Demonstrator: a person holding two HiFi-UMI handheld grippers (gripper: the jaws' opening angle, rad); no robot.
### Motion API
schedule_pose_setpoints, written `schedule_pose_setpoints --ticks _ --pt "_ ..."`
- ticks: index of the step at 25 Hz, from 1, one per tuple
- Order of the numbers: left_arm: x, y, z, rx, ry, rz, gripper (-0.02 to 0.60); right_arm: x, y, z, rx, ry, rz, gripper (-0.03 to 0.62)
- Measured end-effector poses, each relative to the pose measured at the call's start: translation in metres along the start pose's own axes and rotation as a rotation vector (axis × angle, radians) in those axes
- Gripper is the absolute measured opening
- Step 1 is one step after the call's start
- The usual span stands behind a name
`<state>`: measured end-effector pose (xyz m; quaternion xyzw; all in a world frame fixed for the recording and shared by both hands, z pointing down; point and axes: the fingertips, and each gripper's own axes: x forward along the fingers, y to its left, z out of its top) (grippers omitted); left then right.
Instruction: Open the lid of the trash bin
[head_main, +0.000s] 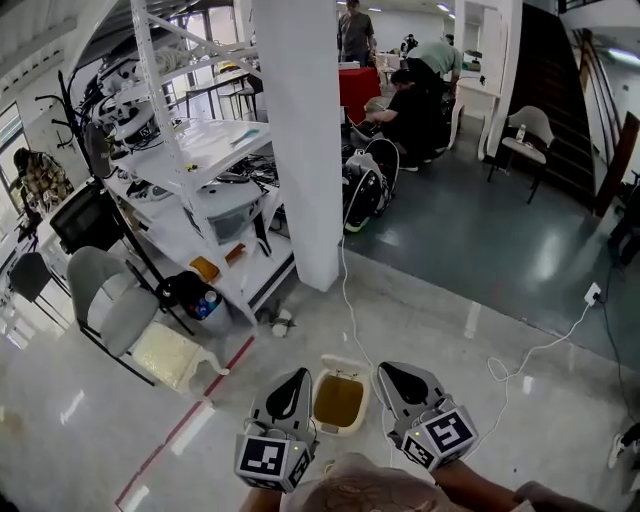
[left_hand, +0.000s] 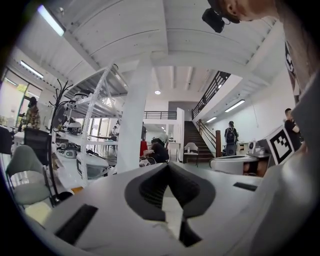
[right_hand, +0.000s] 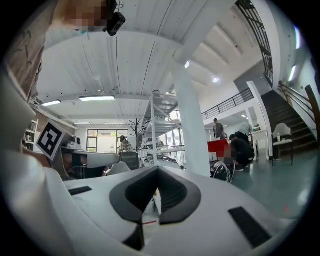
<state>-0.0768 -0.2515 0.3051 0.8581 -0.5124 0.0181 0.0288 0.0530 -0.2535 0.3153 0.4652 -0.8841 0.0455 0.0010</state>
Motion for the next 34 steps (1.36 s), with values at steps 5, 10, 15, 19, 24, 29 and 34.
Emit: schedule_pose_setpoints --ticks 5,10,15,19,24,29,34 --pt "0.001 0.001 -0.004 -0.007 0.000 -0.002 0.006 0.000 -0.002 -0.002 -0.001 -0.012 0.002 0.033" --pt "-0.001 0.000 -0.010 -0.008 0.017 0.010 0.006 -0.001 -0.004 -0.003 -0.003 -0.006 0.001 0.032" --pt "-0.001 -0.002 -0.012 -0.004 0.022 0.006 0.006 -0.001 -0.004 -0.005 -0.009 -0.004 0.007 0.032" --pt "-0.001 -0.003 -0.015 0.002 0.040 0.004 0.006 -0.002 -0.005 -0.004 -0.016 0.002 0.014 0.032" --pt "0.002 -0.006 -0.017 -0.005 0.038 0.000 0.006 -0.003 -0.006 -0.006 -0.019 0.007 0.018 0.032" --pt "0.004 -0.007 -0.023 -0.018 0.056 -0.001 0.006 0.000 -0.007 -0.008 -0.014 0.010 0.028 0.032" --pt "0.008 -0.006 -0.027 -0.021 0.055 0.004 0.006 0.003 -0.008 -0.011 -0.013 0.014 0.035 0.032"
